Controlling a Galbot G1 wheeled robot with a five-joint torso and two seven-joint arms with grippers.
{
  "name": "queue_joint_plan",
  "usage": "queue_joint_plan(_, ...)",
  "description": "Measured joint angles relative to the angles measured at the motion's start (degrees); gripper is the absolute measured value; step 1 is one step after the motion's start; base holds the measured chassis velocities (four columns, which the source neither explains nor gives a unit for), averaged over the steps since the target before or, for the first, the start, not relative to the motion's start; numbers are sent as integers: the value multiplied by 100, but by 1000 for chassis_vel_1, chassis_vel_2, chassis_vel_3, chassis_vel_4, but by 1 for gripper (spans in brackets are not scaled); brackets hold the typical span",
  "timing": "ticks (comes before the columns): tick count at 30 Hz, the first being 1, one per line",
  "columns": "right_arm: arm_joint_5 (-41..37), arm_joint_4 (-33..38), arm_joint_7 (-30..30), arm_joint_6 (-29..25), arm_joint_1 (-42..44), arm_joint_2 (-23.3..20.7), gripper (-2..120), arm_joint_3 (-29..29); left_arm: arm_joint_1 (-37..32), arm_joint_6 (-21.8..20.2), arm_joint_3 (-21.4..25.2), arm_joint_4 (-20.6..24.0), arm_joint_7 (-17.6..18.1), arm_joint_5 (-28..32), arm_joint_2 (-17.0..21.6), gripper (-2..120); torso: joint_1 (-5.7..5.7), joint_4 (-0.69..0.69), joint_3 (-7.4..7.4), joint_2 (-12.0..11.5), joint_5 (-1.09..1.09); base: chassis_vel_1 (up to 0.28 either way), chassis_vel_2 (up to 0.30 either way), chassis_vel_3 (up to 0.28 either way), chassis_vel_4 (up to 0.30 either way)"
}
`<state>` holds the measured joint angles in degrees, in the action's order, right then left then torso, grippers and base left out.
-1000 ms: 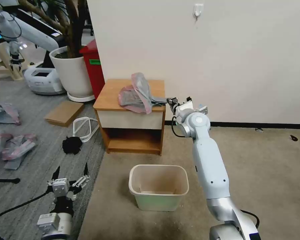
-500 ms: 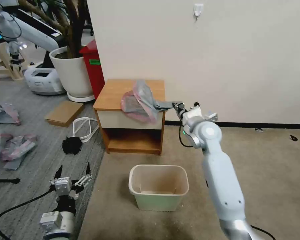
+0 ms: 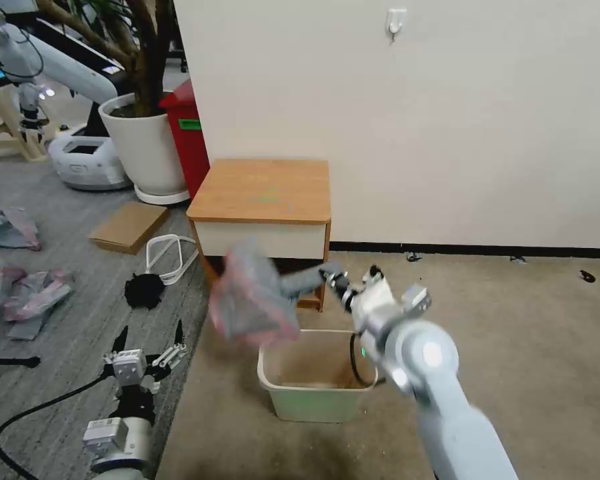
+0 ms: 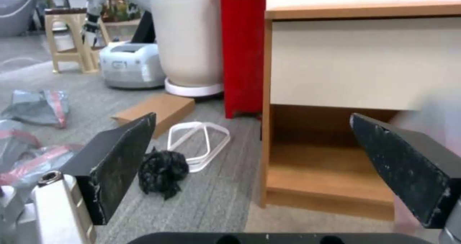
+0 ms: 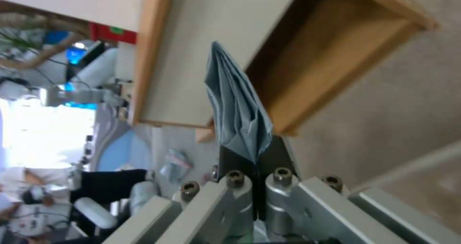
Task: Pick up the garbage bag from the table and place it over the trash can.
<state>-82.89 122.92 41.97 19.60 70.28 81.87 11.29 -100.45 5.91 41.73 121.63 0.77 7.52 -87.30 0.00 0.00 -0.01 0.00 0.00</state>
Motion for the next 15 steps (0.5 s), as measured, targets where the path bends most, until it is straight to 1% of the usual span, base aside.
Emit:
queue_joint_plan(6, 313, 58, -45, -11, 342, 18, 0, -90, 13, 1, -9, -2, 0, 0, -20, 100, 0, 0, 0, 0, 0, 0, 0, 0, 0)
queue_joint_plan(9, 735, 36, -180, -76, 549, 1, 0, -195, 31, 1, -18, -3, 0, 1, -20, 100, 0, 0, 0, 0, 0, 0, 0, 0, 0)
queue_joint_plan(11, 813, 17, -203, -103, 582, -4, 0, -225, 34, 1, -21, -7, 0, 1, -20, 100, 0, 0, 0, 0, 0, 0, 0, 0, 0)
queue_joint_plan(13, 1178, -61, -274, -197, 707, 5, 0, -336, 43, 2, -49, -28, 0, -1, -41, 100, 0, 0, 0, 0, 0, 0, 0, 0, 0)
queue_joint_plan(15, 1315, -90, -284, -246, 759, 19, 0, -394, 44, 2, -62, -37, 0, -4, -53, 100, 0, 0, 0, 0, 0, 0, 0, 0, 0)
